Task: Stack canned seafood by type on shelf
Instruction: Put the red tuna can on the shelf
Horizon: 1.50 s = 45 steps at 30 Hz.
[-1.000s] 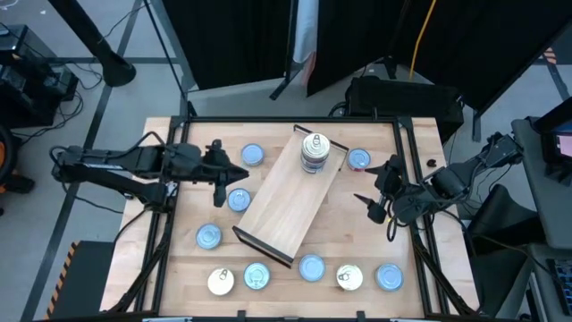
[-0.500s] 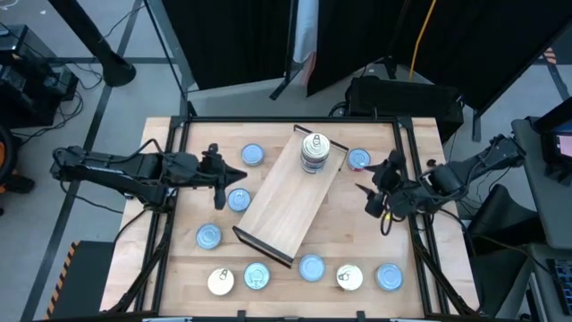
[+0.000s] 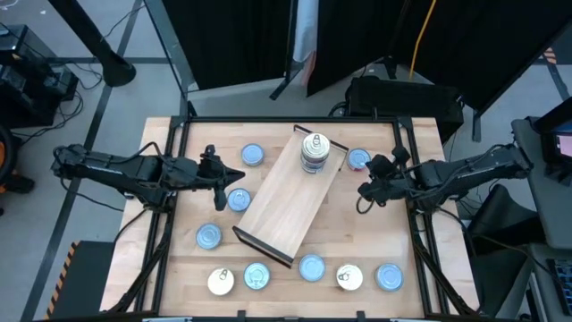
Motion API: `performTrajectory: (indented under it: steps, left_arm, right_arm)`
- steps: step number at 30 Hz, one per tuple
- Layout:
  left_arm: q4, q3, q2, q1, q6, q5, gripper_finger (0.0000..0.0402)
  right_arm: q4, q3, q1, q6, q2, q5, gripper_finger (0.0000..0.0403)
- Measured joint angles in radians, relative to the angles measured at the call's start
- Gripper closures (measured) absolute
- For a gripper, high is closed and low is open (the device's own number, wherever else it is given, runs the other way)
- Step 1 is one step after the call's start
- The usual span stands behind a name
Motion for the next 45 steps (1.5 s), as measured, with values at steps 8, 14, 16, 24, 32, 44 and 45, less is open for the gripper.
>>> performTrajectory:
  steps: [8,14,16,24,32,44,45]
  left_arm:
    - [0.000,0.000,0.000,-0.001,0.016,0.000,0.0387]
    - [-0.005,0.000,0.000,-0.001,0.058,0.000,0.0387]
    - [-0.012,0.000,0.000,-0.001,0.068,0.001,0.0387]
    - [-0.057,0.001,-0.010,-0.001,0.069,0.001,0.0387]
    - [-0.114,0.001,-0.014,-0.001,0.061,0.015,0.0387]
    - [-0.216,0.001,-0.014,-0.004,0.006,0.015,0.0387]
    - [-0.217,0.001,-0.015,-0.009,0.006,0.015,0.0387]
  right_arm:
    - [0.095,-0.019,-0.213,-0.017,-0.002,-0.234,0.0401]
    - [0.109,-0.019,-0.445,-0.143,0.031,-0.416,0.0402]
    - [0.107,-0.019,-0.497,-0.174,0.054,-0.447,0.0402]
    - [0.106,-0.019,-0.566,-0.178,0.178,-0.546,0.0403]
    - [0.106,-0.019,-0.567,-0.188,0.318,-0.568,0.0403]
    - [0.051,-0.034,-0.569,-0.236,0.327,-0.555,0.0403]
    - [0.060,-0.043,-0.574,-0.244,0.327,-0.547,0.0403]
